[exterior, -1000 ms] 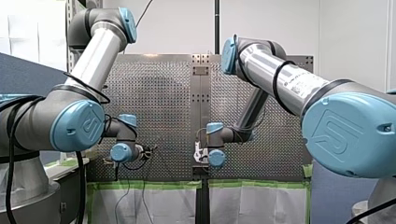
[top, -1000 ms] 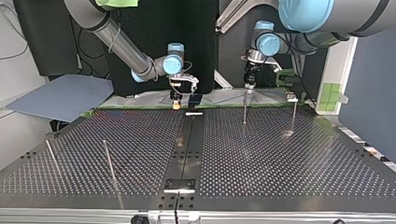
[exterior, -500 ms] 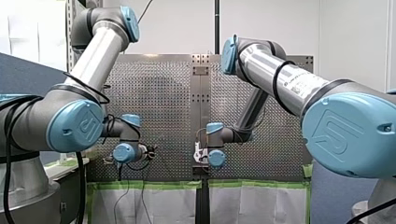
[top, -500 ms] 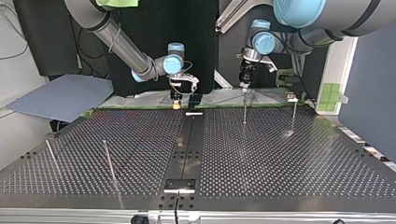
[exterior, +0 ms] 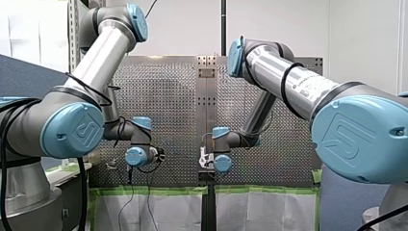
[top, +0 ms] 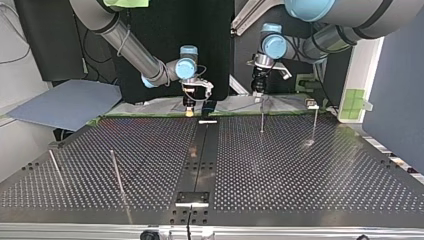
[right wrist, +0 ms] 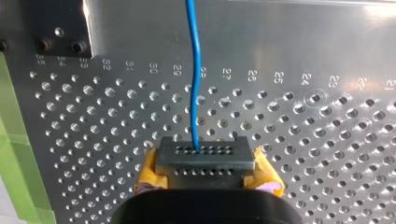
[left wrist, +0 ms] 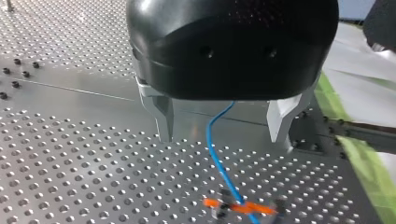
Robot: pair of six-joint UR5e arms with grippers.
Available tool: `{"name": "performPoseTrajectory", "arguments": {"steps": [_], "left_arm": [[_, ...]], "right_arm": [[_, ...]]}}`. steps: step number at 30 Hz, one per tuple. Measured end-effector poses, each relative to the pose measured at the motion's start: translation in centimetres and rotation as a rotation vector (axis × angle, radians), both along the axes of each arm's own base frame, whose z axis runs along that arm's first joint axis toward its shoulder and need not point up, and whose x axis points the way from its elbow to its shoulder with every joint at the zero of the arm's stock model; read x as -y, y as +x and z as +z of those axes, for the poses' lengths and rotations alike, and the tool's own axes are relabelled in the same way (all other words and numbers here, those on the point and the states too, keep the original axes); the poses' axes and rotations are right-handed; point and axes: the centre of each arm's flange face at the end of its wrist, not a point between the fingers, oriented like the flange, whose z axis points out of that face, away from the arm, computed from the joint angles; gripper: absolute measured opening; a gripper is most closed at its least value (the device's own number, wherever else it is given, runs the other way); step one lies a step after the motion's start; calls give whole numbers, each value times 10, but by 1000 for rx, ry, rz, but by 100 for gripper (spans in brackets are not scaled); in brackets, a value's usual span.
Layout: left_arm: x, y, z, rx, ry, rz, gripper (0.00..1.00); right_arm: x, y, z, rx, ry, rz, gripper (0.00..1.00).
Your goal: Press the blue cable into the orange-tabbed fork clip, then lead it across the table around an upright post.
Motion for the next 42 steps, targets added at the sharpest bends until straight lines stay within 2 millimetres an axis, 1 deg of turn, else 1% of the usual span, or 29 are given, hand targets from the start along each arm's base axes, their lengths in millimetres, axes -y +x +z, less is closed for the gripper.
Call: {"name": "performPoseTrajectory", "arguments": {"steps": [5, 11, 16, 20, 24, 29, 33, 42], "left_arm": [[10, 5, 5, 22, -5, 17, 100], [20, 5, 7, 34, -6, 36, 100], [24, 8, 10, 44, -6, 59, 100], [24, 9, 11, 47, -5, 95, 100], [24, 12, 5, 34, 1, 118, 100], [29, 13, -10, -1, 16, 114, 100], [34, 20, -10, -3, 15, 112, 100], [40, 37, -2, 10, 7, 123, 100]], "right_arm": [[1, -1, 0, 1, 1, -1, 0], [0, -1, -1, 0, 1, -1, 0], [0, -1, -2, -1, 3, -1, 0], [0, -1, -2, -1, 3, -1, 0], [0, -1, -2, -1, 4, 0, 0], [-1, 0, -3, -2, 5, 1, 0], [-1, 0, -3, -2, 5, 2, 0], [-2, 1, -3, -2, 6, 4, 0]]}}
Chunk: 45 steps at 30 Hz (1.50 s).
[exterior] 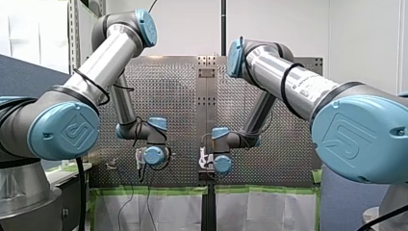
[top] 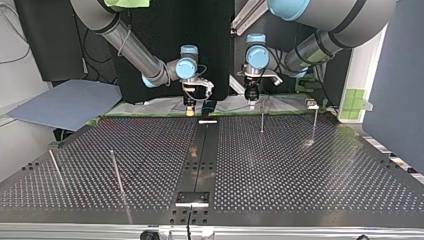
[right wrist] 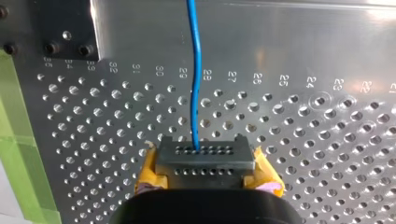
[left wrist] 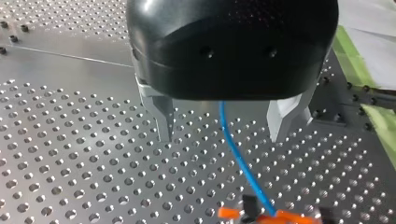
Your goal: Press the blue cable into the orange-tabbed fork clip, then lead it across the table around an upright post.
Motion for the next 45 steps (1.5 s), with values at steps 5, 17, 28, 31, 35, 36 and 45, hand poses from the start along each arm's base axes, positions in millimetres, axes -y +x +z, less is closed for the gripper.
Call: {"name": "performPoseTrajectory", "arguments": {"steps": [5, 17, 28, 31, 35, 36, 45], "left_arm": [[2, 8, 4, 5, -1, 8, 100], [8, 22, 12, -22, 15, 6, 100], [8, 16, 8, -40, 20, 13, 100], [7, 15, 8, -40, 20, 14, 100], [7, 15, 8, -40, 20, 15, 100], [8, 15, 8, -40, 20, 14, 100], [10, 15, 5, -41, 23, 19, 100]], "right_arm": [[0, 0, 0, 0, 1, 1, 0], [0, 0, 0, 2, 2, 1, 0], [0, 0, 0, 3, 2, 1, 0], [0, 0, 0, 4, 3, 1, 0], [-1, 0, 0, 4, 3, 1, 0], [-1, 0, 0, 4, 3, 2, 0], [-1, 1, 0, 5, 3, 9, 0]]}}
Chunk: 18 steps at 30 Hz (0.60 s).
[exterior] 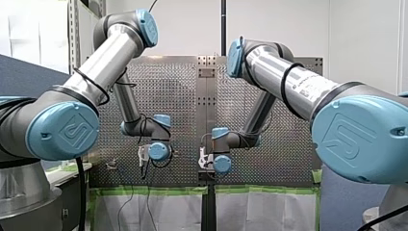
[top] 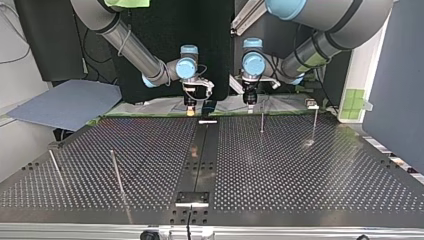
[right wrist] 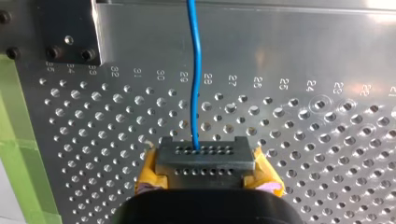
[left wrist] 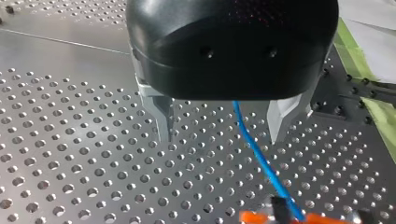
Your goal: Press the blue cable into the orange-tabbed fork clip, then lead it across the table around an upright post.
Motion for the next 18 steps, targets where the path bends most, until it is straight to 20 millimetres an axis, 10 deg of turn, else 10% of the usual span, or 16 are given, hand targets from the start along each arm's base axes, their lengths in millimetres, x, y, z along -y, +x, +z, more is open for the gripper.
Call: {"name": "performPoseTrajectory", "arguments": {"steps": [18], "left_arm": [[1, 6, -27, -12, 10, 36, 100]], "right_arm": [[0, 1, 1, -5, -3, 3, 0]]}}
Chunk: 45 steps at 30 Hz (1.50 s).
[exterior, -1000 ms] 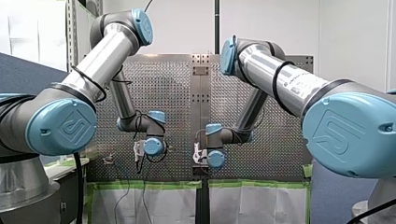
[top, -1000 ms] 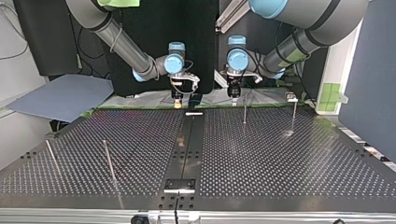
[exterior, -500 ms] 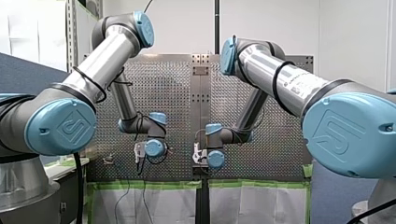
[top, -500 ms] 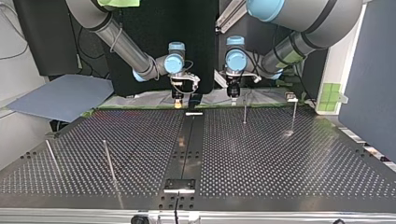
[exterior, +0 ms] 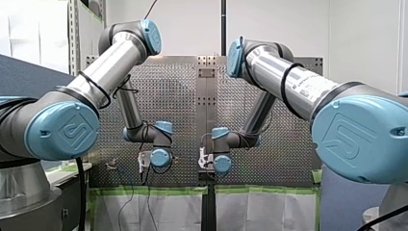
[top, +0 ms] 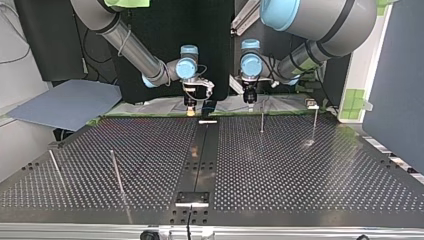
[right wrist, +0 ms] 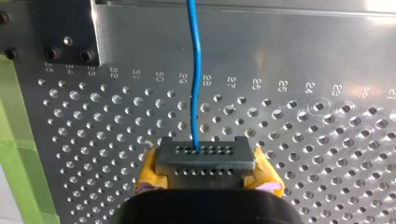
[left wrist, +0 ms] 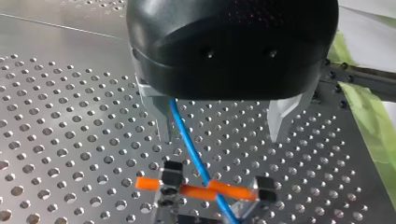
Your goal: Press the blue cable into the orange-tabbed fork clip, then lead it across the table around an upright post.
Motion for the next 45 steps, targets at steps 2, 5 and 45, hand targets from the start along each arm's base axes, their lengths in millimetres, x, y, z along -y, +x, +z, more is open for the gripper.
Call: {"name": "performPoseTrajectory", "arguments": {"steps": [2, 5, 45], "left_arm": [[1, 2, 1, 6, -2, 0, 100], [2, 7, 4, 14, -5, 0, 100], [-1, 16, 9, 12, 41, 39, 0]], "right_arm": [[0, 0, 0, 0, 0, 0, 0], [0, 0, 0, -1, 0, 0, 0], [3, 0, 2, 2, -3, 2, 0]]}}
